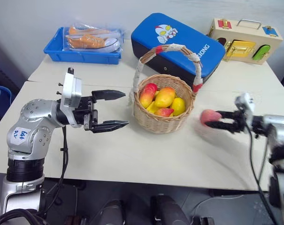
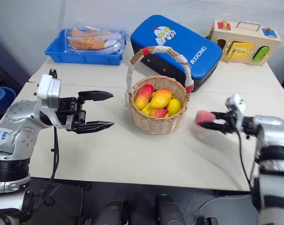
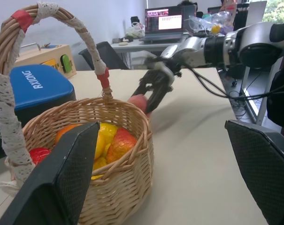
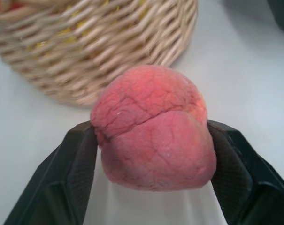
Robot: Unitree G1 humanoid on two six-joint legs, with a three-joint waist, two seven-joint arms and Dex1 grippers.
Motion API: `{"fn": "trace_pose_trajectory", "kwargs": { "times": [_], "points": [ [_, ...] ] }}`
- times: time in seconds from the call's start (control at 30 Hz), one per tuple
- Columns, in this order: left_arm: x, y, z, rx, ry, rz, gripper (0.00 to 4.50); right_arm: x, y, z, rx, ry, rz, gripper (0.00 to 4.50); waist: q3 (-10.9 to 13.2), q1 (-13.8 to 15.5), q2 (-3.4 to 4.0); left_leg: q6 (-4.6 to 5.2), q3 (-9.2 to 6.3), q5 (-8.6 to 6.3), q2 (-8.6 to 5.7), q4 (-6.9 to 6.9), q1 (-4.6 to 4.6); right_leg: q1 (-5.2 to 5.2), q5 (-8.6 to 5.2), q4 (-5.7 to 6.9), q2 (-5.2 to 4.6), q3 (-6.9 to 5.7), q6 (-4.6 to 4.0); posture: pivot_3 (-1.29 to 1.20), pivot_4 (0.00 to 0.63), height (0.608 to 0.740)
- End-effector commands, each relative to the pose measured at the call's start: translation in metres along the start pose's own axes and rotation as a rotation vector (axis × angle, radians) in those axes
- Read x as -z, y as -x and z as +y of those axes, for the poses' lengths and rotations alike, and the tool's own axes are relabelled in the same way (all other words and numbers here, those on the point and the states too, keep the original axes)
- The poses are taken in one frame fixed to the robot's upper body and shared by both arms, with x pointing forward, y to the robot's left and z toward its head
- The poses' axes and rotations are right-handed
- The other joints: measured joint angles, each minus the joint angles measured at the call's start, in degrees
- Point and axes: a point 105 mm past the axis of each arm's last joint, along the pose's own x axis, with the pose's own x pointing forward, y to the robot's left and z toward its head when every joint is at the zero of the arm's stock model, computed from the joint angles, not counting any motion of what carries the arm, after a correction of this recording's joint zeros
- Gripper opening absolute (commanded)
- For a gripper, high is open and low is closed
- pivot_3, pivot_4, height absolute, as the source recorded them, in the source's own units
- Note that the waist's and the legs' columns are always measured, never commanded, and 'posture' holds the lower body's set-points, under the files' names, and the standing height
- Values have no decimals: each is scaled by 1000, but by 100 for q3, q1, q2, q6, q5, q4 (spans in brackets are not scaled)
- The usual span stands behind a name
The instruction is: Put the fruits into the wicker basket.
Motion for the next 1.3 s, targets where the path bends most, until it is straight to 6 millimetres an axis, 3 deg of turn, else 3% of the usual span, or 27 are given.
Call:
{"fn": "trace_pose_trajectory", "kwargs": {
  "times": [0.03, 0.17, 0.3, 0.4, 0.5, 0.6, 0.67, 0.87, 0.93, 1.2, 1.3],
  "points": [
    [-3, 8, 2, -27, -26, -9, 4500, -58, 1, 54, -130, 86, -111, 2941, 1, -66, 5, -2, 1, 1, 2, -2, 5, 0, 0, 0, 2, 1, 0, 0, 150, 740],
    [1, 12, 6, -61, -21, -6, 4500, -96, -26, 84, -109, 147, -239, 2941, 3, -215, 0, -20, -7, 9, 7, -2, 25, 8, 2, 16, 16, 11, -4, 0, 150, 740],
    [6, 13, 8, -81, -19, 3, 4500, -119, -63, 101, -109, 156, -321, 2941, 3, -219, 0, -20, -15, 10, 3, -6, 19, 3, 3, 14, 17, 11, -6, 0, 150, 740],
    [7, 14, 9, -91, -20, 10, 4500, -123, -88, 103, -72, 171, -322, 2941, 3, -199, 0, -16, -14, 8, 0, -3, 3, -14, 3, 16, 11, 11, -5, 0, 150, 740],
    [6, 16, 10, -107, -25, 11, 4500, -119, -100, 87, 39, 208, -306, 2941, 3, -115, 0, -6, -14, 2, -5, -3, -20, -41, 4, 17, 3, 11, -1, 0, 150, 740],
    [6, 19, 8, -116, -27, 15, 4500, -114, -101, 92, -3, 245, -292, 3874, 3, -56, 0, 1, -7, -2, -8, 6, -61, -85, 8, 20, -1, 15, 6, 0, 150, 740],
    [6, 20, 8, -123, -27, 16, 4500, -118, -97, 93, -7, 255, -327, 4478, 3, -57, 0, 2, -10, -2, -7, 12, -81, -100, 8, 22, 0, 12, 7, 0, 150, 740],
    [8, 28, 11, -152, -12, 26, 4500, -114, -66, 102, -52, 341, -404, 4478, 3, -49, -1, 6, -13, -2, -7, 27, -85, -96, 8, 27, 1, 10, 7, 0, 150, 740],
    [9, 30, 12, -158, -12, 30, 4500, -108, -54, 95, -13, 328, -425, 4478, 3, -47, -1, 9, -13, -2, -8, 32, -85, -92, 8, 25, 1, 11, 7, 0, 150, 740],
    [10, 37, 11, -177, -15, 36, 4500, -50, 5, 69, 170, 333, -409, 4478, 2, -34, -2, 16, -12, -3, -9, 40, -84, -82, 9, 20, 2, 13, 7, 0, 150, 740],
    [10, 44, 12, -201, -2, 36, 4500, -25, 37, 48, 321, 326, -400, 4478, 2, -39, -2, 17, -11, -3, -10, 40, -81, -78, 9, 16, 2, 14, 9, 0, 150, 740]
  ]
}}
